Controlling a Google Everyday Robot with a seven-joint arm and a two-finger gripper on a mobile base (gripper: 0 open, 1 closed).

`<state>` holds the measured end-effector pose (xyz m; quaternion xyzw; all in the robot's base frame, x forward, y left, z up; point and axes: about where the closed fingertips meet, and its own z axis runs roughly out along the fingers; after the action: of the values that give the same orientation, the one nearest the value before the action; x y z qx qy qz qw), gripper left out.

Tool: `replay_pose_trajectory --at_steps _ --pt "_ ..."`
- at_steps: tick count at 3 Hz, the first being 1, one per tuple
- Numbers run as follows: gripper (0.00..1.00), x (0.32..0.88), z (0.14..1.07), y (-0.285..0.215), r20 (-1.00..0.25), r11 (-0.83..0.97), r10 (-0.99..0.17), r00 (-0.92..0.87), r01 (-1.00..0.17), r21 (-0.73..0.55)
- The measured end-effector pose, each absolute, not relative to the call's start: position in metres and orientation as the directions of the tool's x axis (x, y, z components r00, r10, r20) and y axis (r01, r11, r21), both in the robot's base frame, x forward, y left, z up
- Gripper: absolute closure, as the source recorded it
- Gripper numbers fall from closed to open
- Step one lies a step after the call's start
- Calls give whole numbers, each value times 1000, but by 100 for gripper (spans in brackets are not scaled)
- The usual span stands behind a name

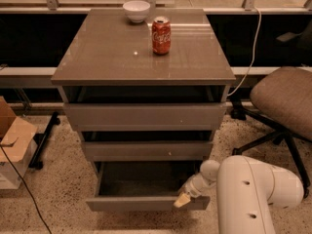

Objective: Open bottom drawer

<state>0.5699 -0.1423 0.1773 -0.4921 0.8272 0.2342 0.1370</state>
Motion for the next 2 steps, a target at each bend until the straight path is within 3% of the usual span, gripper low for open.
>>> replay_pose_trajectory --at_steps 1,2 --pt "8 567 175 -140 -456 403 -750 -478 -878 258" --pt "0 562 172 -139 -448 398 -756 -478 -878 264"
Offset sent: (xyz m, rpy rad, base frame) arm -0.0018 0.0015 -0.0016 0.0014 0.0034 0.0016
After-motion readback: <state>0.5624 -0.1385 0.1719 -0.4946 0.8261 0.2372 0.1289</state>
